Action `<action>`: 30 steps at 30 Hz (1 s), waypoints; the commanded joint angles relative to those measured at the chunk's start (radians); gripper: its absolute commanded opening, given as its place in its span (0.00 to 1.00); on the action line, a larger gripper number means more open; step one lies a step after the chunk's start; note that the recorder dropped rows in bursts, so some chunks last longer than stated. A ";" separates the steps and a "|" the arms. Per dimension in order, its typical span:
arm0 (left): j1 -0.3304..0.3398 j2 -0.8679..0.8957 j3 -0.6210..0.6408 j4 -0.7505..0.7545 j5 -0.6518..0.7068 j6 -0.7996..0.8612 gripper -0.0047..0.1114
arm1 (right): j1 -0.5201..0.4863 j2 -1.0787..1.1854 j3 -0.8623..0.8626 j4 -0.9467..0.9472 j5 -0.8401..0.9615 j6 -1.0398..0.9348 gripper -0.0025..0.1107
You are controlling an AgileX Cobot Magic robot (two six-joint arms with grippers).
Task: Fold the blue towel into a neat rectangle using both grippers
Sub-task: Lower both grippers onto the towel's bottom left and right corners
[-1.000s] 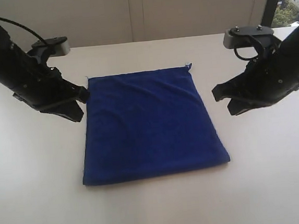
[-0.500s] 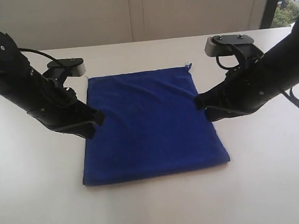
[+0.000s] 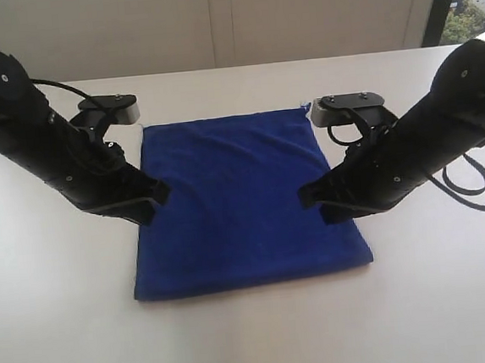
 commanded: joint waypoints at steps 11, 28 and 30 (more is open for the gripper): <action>-0.005 0.136 0.006 -0.012 0.013 0.024 0.04 | 0.001 0.031 0.003 -0.028 -0.013 -0.013 0.02; -0.005 0.149 0.039 -0.030 0.013 0.020 0.04 | 0.001 0.130 0.003 -0.053 -0.030 -0.013 0.02; -0.005 0.149 0.039 -0.030 0.015 0.020 0.04 | 0.001 0.148 0.003 -0.063 -0.030 -0.008 0.02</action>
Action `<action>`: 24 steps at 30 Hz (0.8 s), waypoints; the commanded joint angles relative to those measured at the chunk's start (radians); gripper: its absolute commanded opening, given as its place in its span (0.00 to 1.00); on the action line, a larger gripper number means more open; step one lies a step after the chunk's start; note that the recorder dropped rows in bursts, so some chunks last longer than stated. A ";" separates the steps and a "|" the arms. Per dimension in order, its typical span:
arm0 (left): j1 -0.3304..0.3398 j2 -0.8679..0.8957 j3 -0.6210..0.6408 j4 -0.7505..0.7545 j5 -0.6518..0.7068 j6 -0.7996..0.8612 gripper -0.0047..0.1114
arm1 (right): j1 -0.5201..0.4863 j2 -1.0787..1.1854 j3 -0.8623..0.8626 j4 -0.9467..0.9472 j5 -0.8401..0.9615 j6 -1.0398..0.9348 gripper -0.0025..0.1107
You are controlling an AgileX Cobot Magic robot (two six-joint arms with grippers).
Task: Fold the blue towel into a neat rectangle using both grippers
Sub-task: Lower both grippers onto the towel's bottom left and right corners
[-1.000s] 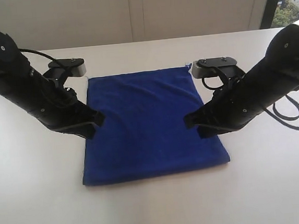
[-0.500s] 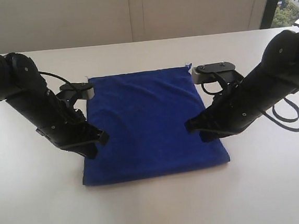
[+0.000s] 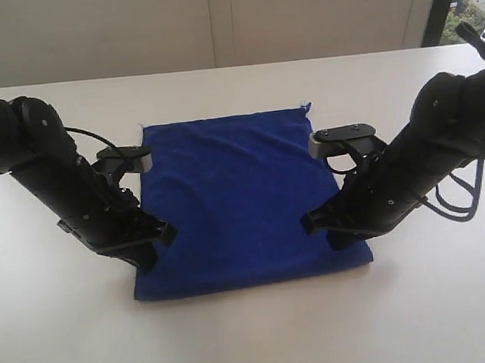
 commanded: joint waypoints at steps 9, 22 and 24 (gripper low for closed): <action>-0.005 0.035 0.009 -0.011 0.019 -0.009 0.04 | 0.001 0.029 0.003 -0.059 -0.019 0.042 0.02; -0.005 0.070 0.009 0.011 0.028 -0.028 0.04 | 0.001 0.006 0.001 -0.145 -0.018 0.103 0.02; -0.005 0.070 0.009 0.011 0.028 -0.028 0.04 | 0.001 -0.002 0.001 -0.204 -0.023 0.158 0.02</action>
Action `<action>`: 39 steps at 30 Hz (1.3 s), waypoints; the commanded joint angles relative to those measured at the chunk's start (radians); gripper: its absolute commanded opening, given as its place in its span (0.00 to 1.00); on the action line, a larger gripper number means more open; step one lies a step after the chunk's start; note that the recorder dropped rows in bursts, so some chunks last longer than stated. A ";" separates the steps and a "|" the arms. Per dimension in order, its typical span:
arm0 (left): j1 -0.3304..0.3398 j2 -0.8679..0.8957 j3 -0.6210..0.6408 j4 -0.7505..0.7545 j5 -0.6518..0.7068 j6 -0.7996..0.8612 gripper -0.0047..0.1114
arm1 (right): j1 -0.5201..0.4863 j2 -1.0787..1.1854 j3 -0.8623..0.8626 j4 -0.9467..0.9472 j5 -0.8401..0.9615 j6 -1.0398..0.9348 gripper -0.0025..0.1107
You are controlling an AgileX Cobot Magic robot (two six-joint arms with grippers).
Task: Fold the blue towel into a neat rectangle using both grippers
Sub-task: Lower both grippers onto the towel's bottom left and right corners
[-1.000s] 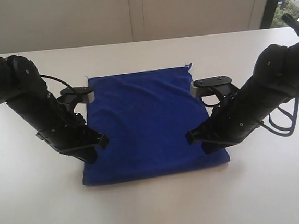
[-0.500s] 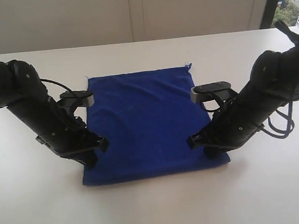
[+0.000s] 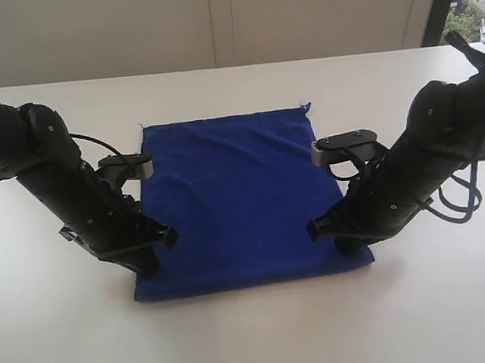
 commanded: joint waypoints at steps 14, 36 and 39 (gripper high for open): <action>-0.005 0.027 0.011 0.045 0.031 -0.008 0.04 | -0.001 0.005 0.003 -0.214 0.039 0.205 0.02; -0.005 -0.018 0.007 0.112 0.052 -0.003 0.04 | -0.001 -0.072 0.001 -0.189 0.165 0.219 0.02; -0.005 -0.069 0.007 0.112 0.064 -0.003 0.04 | -0.001 -0.113 0.001 -0.189 0.154 0.219 0.02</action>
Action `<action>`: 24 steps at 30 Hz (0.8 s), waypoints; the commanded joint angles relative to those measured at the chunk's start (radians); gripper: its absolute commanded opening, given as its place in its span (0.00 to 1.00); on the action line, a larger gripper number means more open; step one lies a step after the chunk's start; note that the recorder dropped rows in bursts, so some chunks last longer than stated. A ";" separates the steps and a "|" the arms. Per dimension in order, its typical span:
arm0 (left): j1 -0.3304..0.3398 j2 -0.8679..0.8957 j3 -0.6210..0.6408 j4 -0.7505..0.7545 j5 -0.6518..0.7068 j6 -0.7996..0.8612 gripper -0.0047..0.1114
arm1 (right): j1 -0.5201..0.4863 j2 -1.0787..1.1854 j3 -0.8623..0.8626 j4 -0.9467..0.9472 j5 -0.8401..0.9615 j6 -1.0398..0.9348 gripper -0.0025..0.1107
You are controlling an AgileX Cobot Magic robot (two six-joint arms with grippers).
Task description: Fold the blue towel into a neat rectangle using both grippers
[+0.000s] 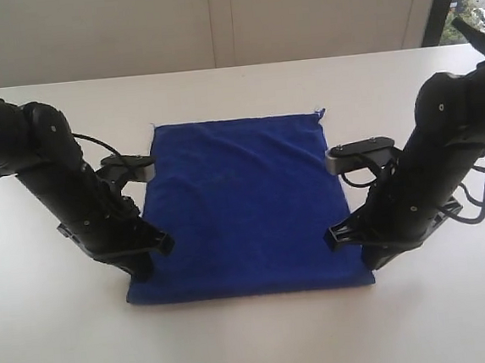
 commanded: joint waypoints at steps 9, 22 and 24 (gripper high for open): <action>-0.001 -0.207 0.015 0.033 0.111 0.040 0.04 | -0.001 -0.186 0.005 0.002 0.008 -0.181 0.02; -0.001 -0.229 0.017 -0.016 0.255 0.583 0.04 | 0.100 -0.195 0.107 0.030 -0.029 -0.715 0.03; -0.001 -0.228 0.017 -0.016 0.230 0.592 0.04 | 0.110 -0.195 0.133 0.030 -0.082 -0.751 0.09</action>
